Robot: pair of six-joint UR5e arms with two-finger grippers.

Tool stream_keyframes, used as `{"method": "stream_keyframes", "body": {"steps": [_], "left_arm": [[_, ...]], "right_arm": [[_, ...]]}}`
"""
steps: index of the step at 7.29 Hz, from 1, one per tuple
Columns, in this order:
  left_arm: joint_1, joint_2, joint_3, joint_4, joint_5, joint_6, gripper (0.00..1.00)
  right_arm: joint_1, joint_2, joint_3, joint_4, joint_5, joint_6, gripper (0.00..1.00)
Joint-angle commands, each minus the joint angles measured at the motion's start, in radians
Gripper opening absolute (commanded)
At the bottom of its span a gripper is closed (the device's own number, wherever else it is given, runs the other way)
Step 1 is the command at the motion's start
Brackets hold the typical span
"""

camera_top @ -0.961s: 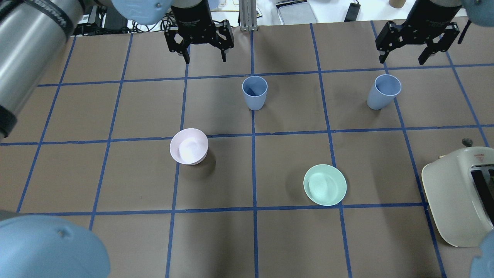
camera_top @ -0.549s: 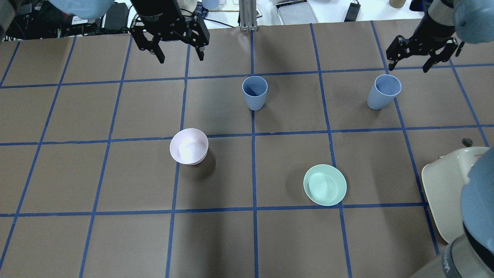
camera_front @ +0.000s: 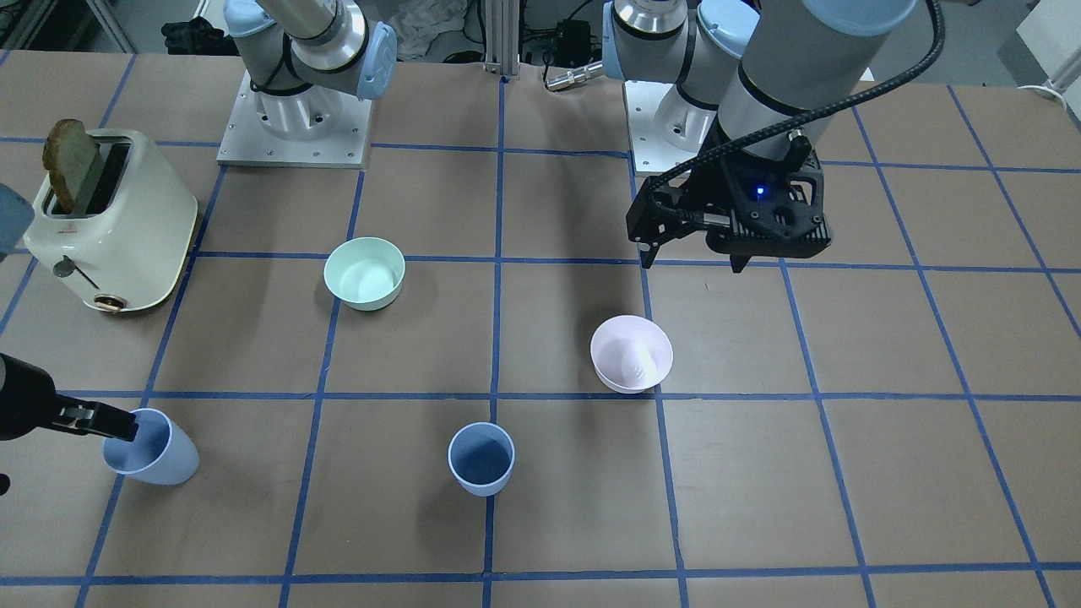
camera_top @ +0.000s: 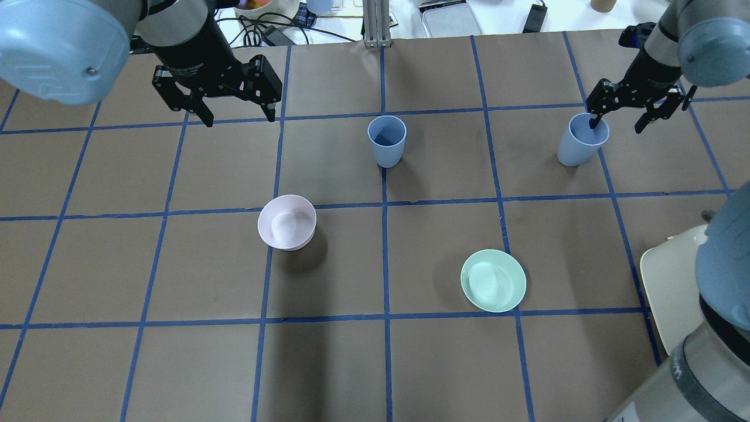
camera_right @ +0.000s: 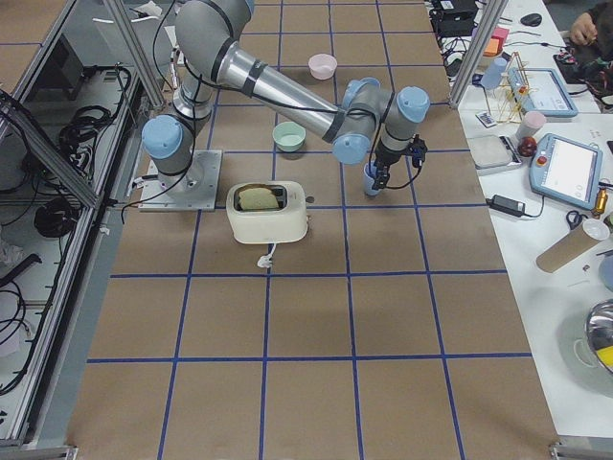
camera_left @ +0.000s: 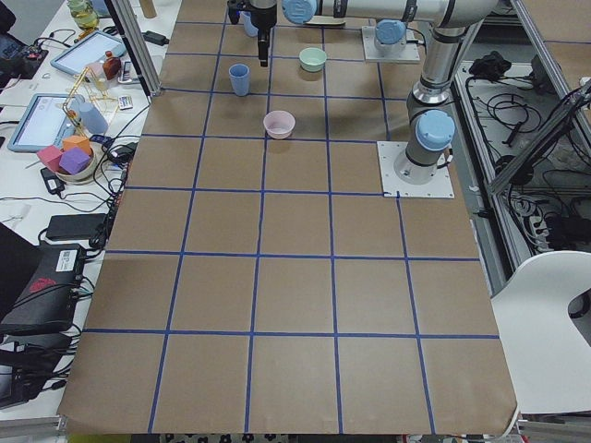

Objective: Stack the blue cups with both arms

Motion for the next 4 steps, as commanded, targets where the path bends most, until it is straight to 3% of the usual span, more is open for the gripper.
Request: {"method": "stream_keyframes", "body": {"steps": [1,3,4], "left_arm": [[0.016,0.014,-0.01,0.006,0.021,0.002,1.0],[0.021,0.019,-0.01,0.006,0.023,0.002,1.0],[0.022,0.02,-0.01,0.006,0.023,0.002,1.0]], "right_arm": [[0.0,0.015,0.034,-0.009,0.003,0.001,0.59],[0.0,0.016,0.034,-0.032,0.006,0.001,0.1],[-0.002,0.015,0.034,-0.034,0.006,0.001,0.0]]}}
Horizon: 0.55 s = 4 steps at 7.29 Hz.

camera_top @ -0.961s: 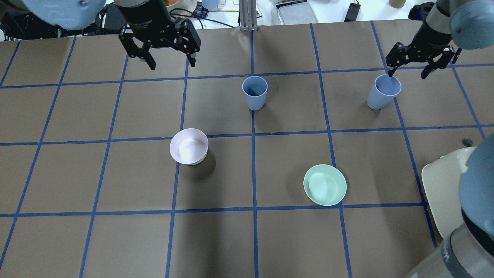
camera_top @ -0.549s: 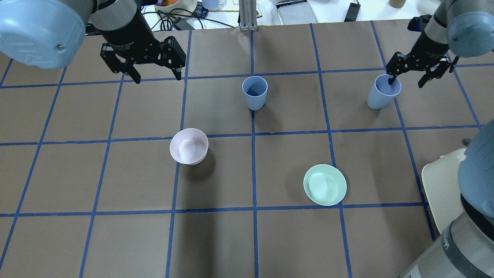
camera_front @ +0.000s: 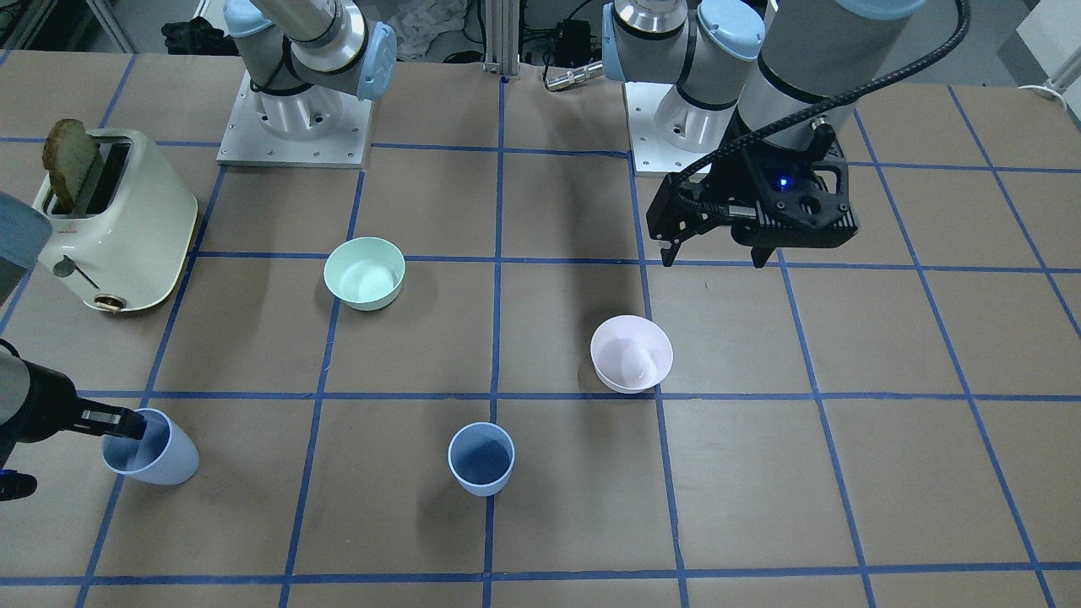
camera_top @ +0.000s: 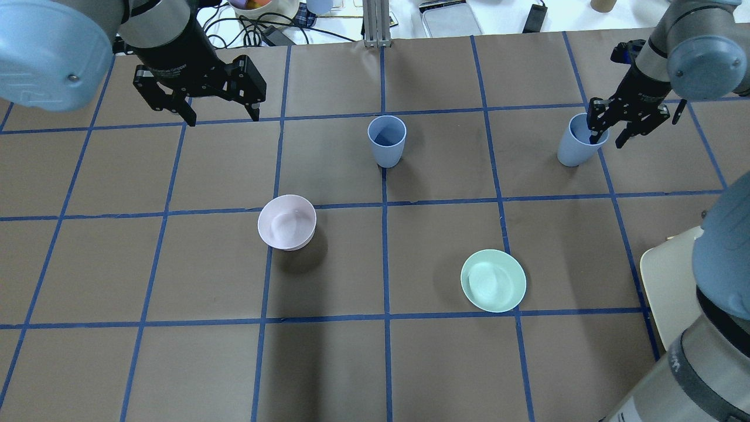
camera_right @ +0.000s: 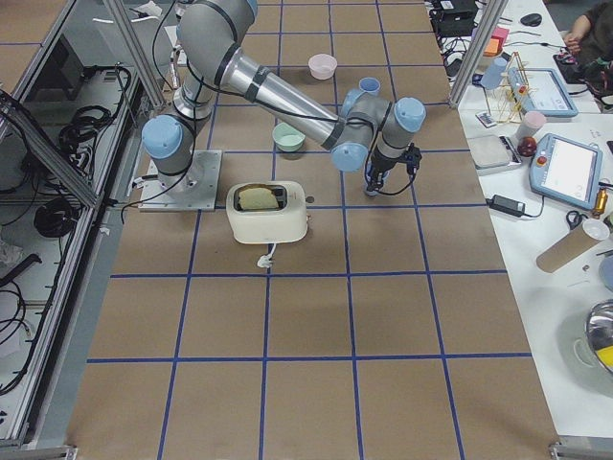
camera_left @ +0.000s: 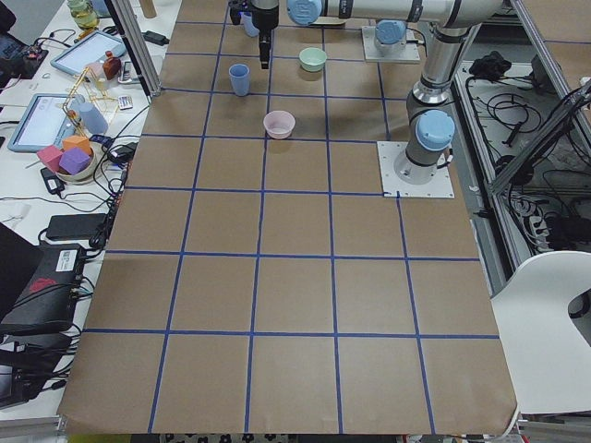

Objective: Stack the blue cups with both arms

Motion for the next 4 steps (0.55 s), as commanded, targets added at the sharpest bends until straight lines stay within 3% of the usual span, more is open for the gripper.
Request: {"method": "stream_keyframes", "body": {"steps": [1,4], "left_arm": [[0.004,0.004,0.0,0.0,0.001,0.0,1.0],[0.004,0.002,0.003,0.002,-0.001,0.003,1.0]], "right_arm": [[0.001,-0.005,-0.005,-0.006,0.007,0.0,0.0],[0.004,-0.065,-0.016,0.001,0.039,-0.003,0.0]]}}
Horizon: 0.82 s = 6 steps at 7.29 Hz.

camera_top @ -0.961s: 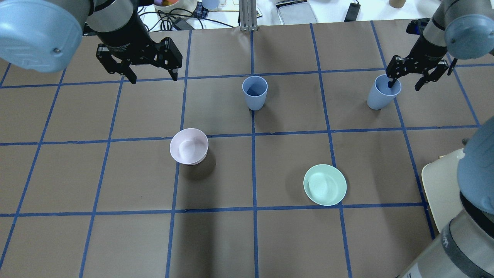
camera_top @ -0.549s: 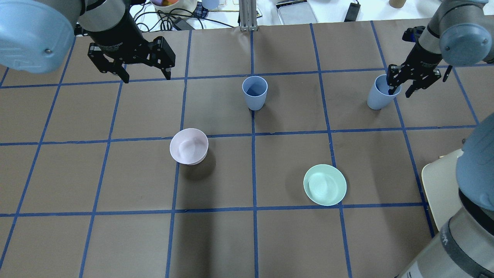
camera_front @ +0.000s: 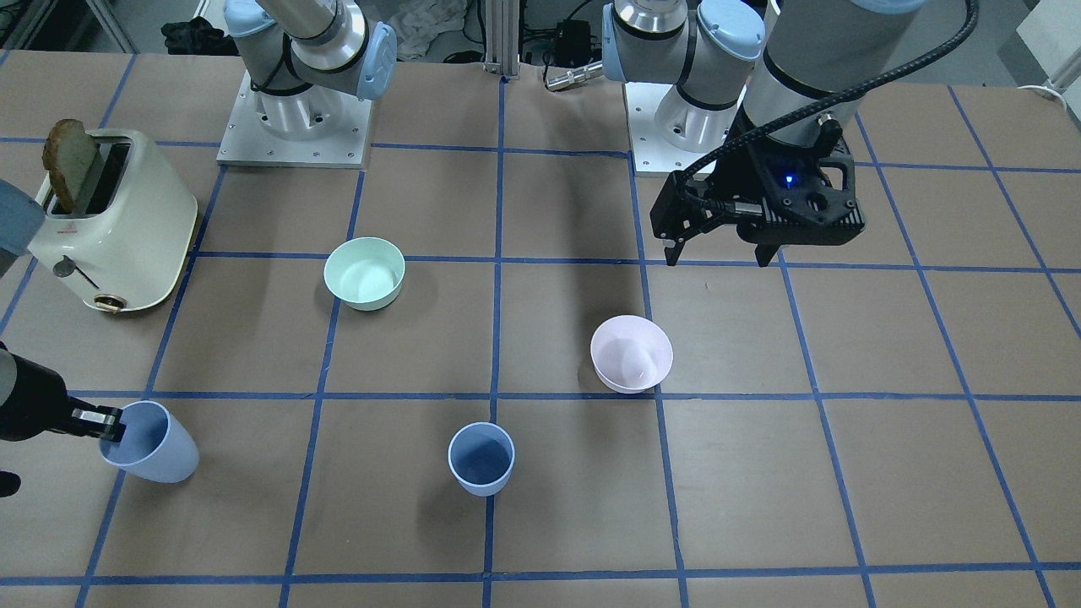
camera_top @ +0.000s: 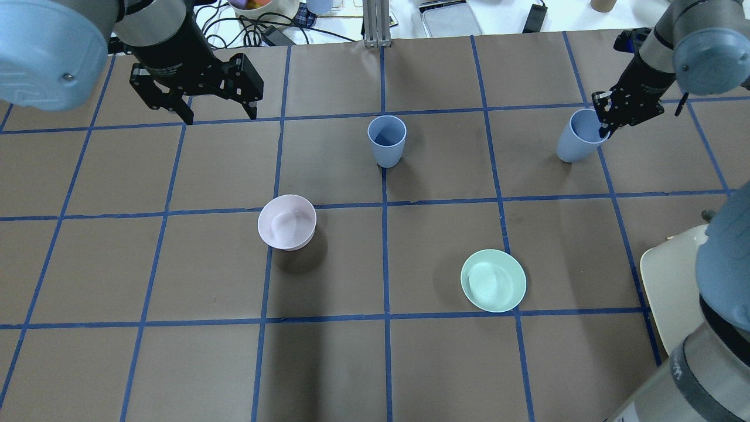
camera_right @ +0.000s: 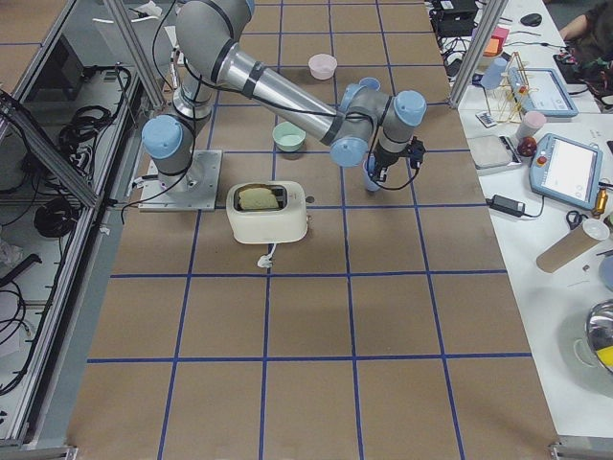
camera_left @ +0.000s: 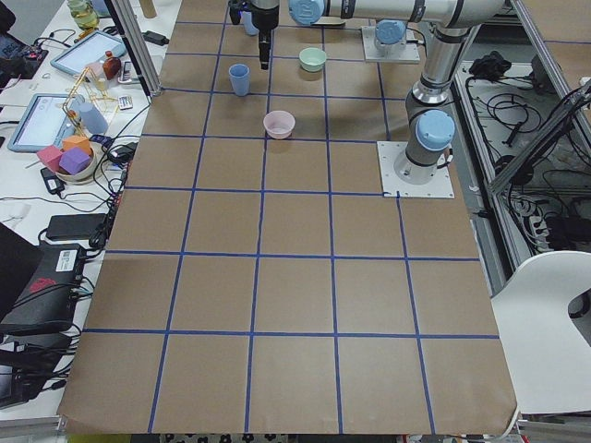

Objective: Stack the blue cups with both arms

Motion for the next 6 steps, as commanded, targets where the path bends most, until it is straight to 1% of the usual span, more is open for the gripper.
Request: {"method": "stream_keyframes", "body": {"steps": [1,2,3,4,5,6], "left_arm": [[-0.001,0.0,0.001,0.0,0.0,0.0,1.0],[0.0,0.0,0.001,0.0,0.0,0.0,1.0],[0.0,0.0,0.0,0.0,0.0,0.0,1.0],[0.0,0.0,0.001,0.0,0.0,0.0,1.0],[0.0,0.0,0.001,0.0,0.0,0.0,1.0],[0.0,0.001,0.001,0.0,0.0,0.0,1.0]], "right_arm": [[0.009,-0.071,-0.008,0.016,0.005,0.003,0.0],[0.042,-0.105,-0.013,0.039,0.033,0.016,0.0],[0.094,-0.119,-0.019,0.049,0.039,0.059,0.0],[0.175,-0.119,-0.04,0.05,0.036,0.169,0.0],[0.257,-0.114,-0.092,0.049,0.039,0.267,0.0],[0.32,-0.088,-0.138,0.078,0.039,0.386,0.0]]}}
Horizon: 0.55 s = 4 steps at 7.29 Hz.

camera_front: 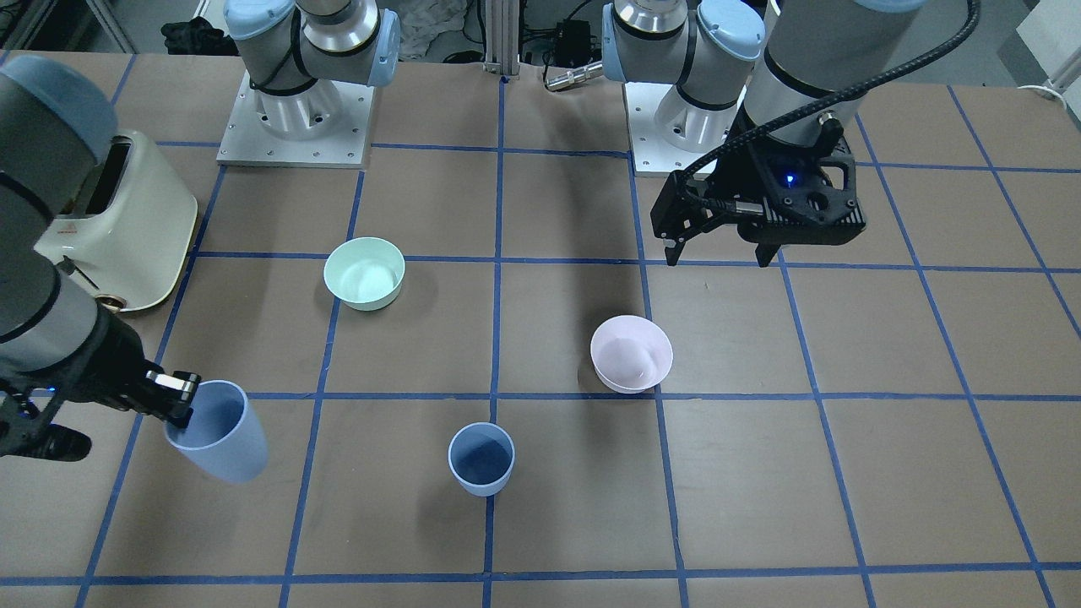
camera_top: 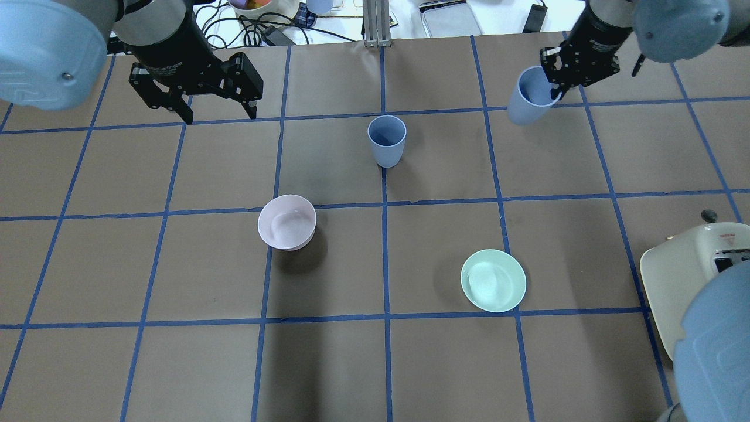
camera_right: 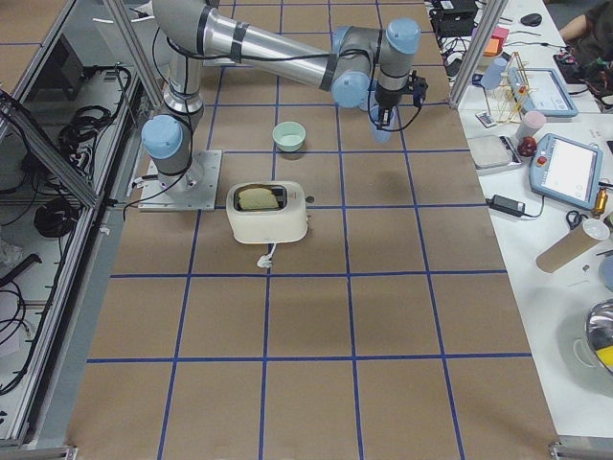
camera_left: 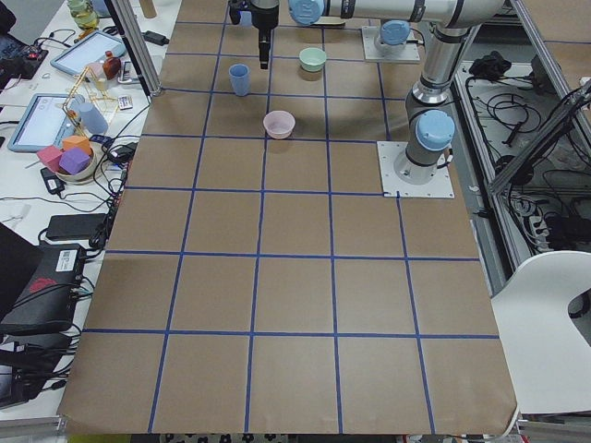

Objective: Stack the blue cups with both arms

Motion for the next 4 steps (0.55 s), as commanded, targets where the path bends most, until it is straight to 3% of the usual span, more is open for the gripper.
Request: {"method": "stream_keyframes", "body": {"steps": [1,4], "left_arm": [[0.0,0.003,-0.001,-0.002,0.0,0.0,1.0],[0.002,0.003,-0.003,-0.002,0.0,0.002,1.0]], "right_arm": [[0.158,0.037,-0.078,0.02,0.001,0.27,0.0],[0.308,0.122,-0.164,0.0,-0.012,0.503,0.0]]}}
